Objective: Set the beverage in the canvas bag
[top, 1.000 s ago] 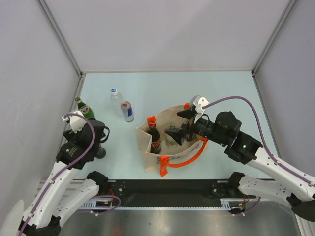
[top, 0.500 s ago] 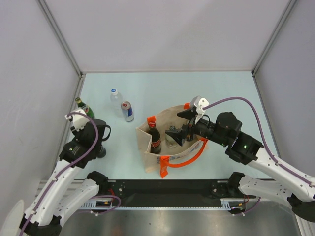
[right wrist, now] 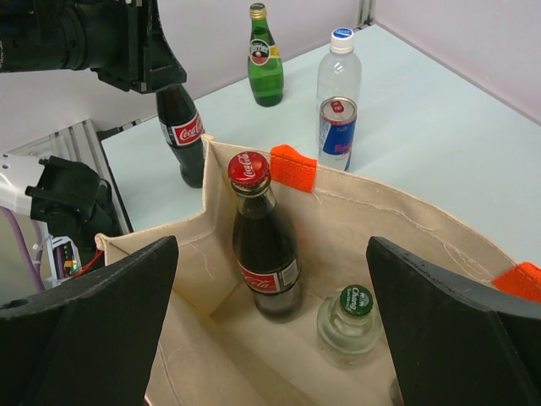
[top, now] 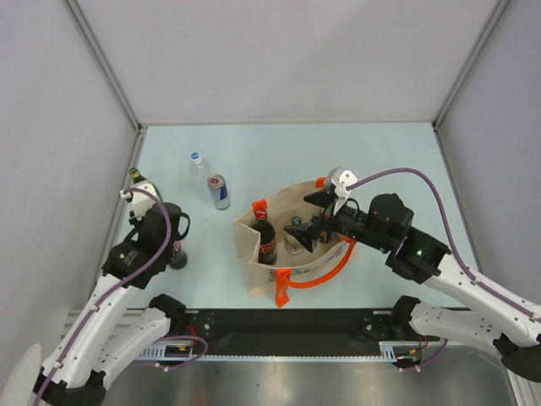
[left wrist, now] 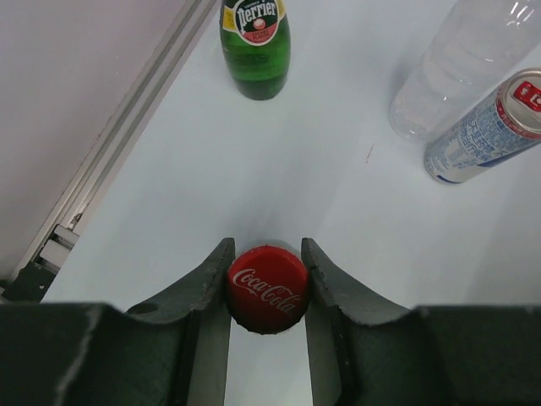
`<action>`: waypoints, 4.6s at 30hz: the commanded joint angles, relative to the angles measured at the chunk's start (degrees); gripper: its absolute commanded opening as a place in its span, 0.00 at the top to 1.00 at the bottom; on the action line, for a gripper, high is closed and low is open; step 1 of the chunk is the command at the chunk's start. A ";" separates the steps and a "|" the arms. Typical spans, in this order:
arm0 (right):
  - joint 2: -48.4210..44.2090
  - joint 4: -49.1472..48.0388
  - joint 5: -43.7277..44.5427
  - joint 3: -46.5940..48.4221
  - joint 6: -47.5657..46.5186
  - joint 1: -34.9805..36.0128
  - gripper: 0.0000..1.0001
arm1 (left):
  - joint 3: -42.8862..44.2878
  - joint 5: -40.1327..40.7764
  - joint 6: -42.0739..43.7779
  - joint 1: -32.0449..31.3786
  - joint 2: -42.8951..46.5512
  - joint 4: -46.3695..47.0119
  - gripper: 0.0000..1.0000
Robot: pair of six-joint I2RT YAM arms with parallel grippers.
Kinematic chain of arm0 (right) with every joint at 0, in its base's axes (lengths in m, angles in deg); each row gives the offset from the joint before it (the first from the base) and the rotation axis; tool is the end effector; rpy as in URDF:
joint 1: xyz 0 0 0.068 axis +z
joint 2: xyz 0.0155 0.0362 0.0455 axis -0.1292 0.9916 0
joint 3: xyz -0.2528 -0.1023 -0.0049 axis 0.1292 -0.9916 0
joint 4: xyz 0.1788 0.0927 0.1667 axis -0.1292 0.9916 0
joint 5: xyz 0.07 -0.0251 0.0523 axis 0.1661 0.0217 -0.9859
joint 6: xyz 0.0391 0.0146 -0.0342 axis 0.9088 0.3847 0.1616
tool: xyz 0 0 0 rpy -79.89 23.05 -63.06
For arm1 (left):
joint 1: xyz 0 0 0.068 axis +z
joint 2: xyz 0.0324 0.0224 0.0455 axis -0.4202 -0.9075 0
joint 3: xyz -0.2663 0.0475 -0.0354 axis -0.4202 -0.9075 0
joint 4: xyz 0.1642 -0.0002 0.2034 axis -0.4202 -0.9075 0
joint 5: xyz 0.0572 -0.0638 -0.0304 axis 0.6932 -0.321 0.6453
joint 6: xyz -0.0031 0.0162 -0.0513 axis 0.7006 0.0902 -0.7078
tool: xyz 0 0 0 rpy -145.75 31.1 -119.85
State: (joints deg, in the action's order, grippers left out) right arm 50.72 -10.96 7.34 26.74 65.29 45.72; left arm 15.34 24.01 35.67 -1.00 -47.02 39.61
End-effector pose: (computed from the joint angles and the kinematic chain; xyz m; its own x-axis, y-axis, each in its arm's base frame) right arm 0.1154 0.1622 0.3836 -0.0542 -0.0367 -0.9979 -0.8745 0.4841 0.0297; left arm 0.1219 -0.0304 0.3097 -0.4191 -0.1978 -0.8861 -0.4669 0.8840 0.0235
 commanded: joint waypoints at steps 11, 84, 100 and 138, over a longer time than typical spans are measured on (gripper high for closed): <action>-1.31 -3.58 1.73 -1.42 -1.06 0.12 0.00 | 10.74 -14.46 13.07 -1.05 0.55 6.07 1.00; 1.24 36.15 27.74 8.16 22.06 -17.90 0.23 | 72.80 -29.67 27.49 -38.75 -41.20 22.24 1.00; -0.08 39.04 26.78 9.83 21.79 -18.25 0.30 | 56.64 -33.62 24.76 -41.13 -41.11 34.81 1.00; -8.16 42.39 32.14 11.50 24.52 -21.86 0.32 | 32.90 -33.19 23.80 -41.13 -44.98 65.38 1.00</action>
State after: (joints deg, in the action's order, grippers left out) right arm 43.73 33.10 38.25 37.12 88.99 24.19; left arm 48.86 -8.85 59.56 -41.90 -93.27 88.52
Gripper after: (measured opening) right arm 0.678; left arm 0.380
